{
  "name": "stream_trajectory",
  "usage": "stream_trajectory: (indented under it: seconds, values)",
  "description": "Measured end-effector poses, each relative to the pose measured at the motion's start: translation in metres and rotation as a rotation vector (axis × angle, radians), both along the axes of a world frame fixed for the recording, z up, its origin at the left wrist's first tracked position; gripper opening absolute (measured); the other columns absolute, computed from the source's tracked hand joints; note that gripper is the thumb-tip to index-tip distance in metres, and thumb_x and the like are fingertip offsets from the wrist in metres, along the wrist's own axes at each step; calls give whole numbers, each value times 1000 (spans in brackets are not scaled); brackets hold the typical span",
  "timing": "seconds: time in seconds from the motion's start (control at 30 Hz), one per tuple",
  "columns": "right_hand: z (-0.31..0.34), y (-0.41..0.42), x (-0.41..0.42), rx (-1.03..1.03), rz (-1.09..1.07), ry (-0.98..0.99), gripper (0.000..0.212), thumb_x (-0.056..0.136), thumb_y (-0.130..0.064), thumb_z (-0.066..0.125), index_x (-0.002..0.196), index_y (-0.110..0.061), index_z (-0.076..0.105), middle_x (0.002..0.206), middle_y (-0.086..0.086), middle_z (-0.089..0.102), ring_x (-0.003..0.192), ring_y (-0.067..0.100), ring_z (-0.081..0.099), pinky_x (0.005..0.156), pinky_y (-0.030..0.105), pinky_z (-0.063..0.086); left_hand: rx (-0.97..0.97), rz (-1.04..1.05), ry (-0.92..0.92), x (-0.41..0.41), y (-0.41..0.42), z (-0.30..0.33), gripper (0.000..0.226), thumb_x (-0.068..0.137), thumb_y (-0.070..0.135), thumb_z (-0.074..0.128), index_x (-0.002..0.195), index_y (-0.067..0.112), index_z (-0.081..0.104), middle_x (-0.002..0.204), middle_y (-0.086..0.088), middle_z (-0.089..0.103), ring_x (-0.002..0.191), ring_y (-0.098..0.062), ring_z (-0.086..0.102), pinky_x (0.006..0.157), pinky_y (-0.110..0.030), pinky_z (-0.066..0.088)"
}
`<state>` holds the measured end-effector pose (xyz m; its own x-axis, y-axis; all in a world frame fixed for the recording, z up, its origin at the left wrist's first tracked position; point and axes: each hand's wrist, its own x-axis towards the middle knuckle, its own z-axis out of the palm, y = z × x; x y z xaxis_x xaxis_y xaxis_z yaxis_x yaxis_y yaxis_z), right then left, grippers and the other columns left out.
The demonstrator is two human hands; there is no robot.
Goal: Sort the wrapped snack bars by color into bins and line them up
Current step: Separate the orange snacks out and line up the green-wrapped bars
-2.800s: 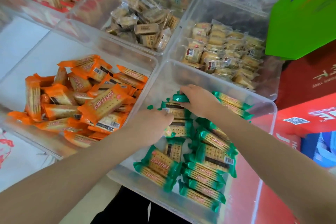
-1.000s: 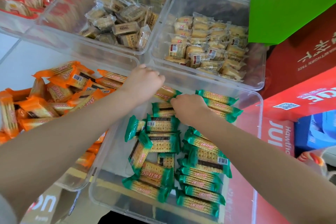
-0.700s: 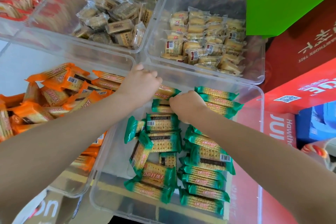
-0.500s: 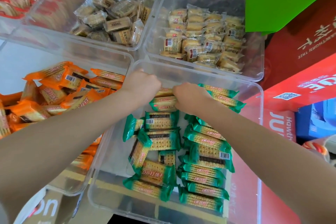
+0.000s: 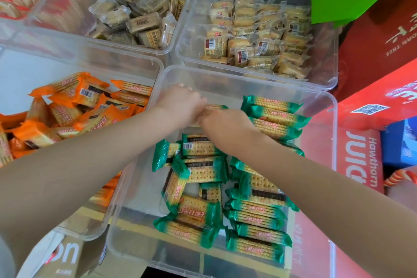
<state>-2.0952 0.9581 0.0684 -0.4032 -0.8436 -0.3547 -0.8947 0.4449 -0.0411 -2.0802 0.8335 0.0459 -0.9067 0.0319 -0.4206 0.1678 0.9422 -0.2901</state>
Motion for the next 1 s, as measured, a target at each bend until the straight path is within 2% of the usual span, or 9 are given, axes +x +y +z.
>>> stream_trajectory:
  seconds: [0.07, 0.17, 0.27, 0.4, 0.5, 0.6, 0.73, 0.9, 1.0]
  values:
    - [-7, -2, 10, 100, 49, -72, 23, 91, 3, 43, 105, -7, 59, 105, 8, 62, 80, 25, 57, 60, 33, 41, -79, -97, 35, 4, -1, 4, 21, 85, 5, 52, 106, 8, 53, 105, -7, 62, 100, -28, 58, 85, -36, 41]
    - [-28, -8, 20, 207, -7, -141, 31, 93, -1, 43, 123, -3, 50, 125, 13, 52, 111, 29, 49, 76, 36, 44, -112, -119, 41, 5, -4, 6, 20, 84, 2, 53, 103, 8, 53, 102, -7, 62, 96, -27, 59, 83, -36, 43]
    - [-40, -13, 22, 248, -31, -67, 41, 93, -8, 46, 134, -2, 41, 134, 16, 39, 121, 30, 36, 94, 37, 40, -107, -125, 47, 6, -6, 7, 18, 85, 1, 52, 102, 8, 52, 101, -7, 62, 95, -27, 59, 82, -35, 42]
    - [-34, -7, 16, 217, -124, -82, 43, 91, -6, 50, 133, -4, 40, 132, 15, 41, 121, 30, 40, 87, 37, 42, 43, -72, 83, 9, -7, 14, 17, 89, 5, 48, 106, 9, 51, 89, -5, 51, 90, -26, 57, 69, -34, 41]
    - [-14, 3, 9, 109, -162, -118, 30, 90, -4, 50, 120, -9, 47, 116, 9, 56, 104, 28, 56, 66, 34, 40, 395, 49, 146, 18, -11, 28, 27, 96, 28, 43, 119, 17, 54, 105, -1, 59, 90, -20, 59, 67, -32, 47]
    - [7, 15, 1, -86, -213, -92, 24, 91, -15, 54, 113, -11, 46, 108, 6, 59, 96, 27, 59, 61, 32, 38, 674, 205, 167, 34, -15, 47, 31, 96, 34, 39, 115, 18, 58, 103, 1, 64, 85, -15, 58, 73, -33, 48]
    - [13, 33, 3, -574, -117, 134, 33, 60, -12, 77, 84, -6, 55, 80, 10, 61, 71, 31, 59, 48, 27, 39, 880, 430, 63, 48, -17, 61, 38, 93, 46, 36, 115, 25, 58, 101, 6, 65, 86, -9, 60, 78, -30, 49]
    - [-8, 43, 8, -794, -81, 231, 38, 65, -14, 68, 87, -14, 37, 90, 13, 59, 79, 22, 42, 63, 25, 36, 1152, 625, -80, 60, -13, 69, 23, 87, 37, 57, 108, 29, 59, 96, 8, 68, 83, -12, 66, 77, -30, 53]
    - [-7, 42, 16, -877, -273, -13, 45, 73, -15, 76, 99, -13, 39, 105, 14, 50, 91, 26, 50, 72, 26, 45, 1140, 654, 125, 75, -17, 74, 14, 87, 29, 60, 99, 36, 56, 94, 18, 62, 81, -3, 61, 67, -19, 48]
